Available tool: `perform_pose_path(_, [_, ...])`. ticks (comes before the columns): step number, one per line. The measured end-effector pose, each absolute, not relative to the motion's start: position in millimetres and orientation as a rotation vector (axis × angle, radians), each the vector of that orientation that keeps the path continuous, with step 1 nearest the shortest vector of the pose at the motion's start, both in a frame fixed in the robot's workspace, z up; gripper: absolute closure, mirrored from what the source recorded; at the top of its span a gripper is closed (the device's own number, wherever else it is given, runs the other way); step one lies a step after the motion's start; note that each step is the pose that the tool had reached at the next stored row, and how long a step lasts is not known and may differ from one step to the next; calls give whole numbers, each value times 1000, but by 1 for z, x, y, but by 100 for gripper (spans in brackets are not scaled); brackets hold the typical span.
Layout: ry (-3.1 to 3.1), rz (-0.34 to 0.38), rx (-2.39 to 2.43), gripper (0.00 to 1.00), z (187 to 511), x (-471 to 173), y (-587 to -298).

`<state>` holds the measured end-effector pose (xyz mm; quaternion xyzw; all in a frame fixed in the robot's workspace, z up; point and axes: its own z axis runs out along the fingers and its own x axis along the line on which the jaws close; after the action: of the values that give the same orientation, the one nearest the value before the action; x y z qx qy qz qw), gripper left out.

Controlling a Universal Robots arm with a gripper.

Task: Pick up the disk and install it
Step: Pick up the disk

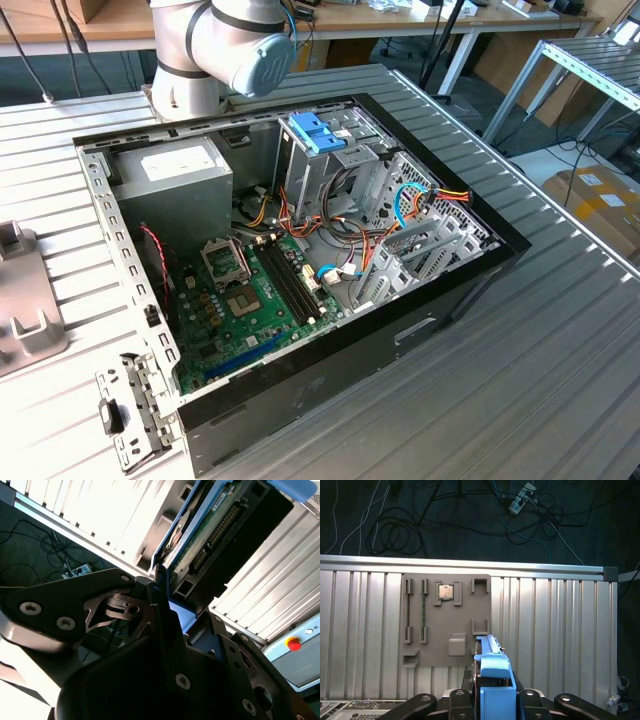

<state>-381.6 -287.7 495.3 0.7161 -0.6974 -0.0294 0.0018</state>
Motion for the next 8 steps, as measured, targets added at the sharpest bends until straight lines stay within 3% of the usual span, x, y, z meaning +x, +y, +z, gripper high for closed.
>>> perform_pose_path(8, [-2188, -92, 2247, 63, 495, -377, -288])
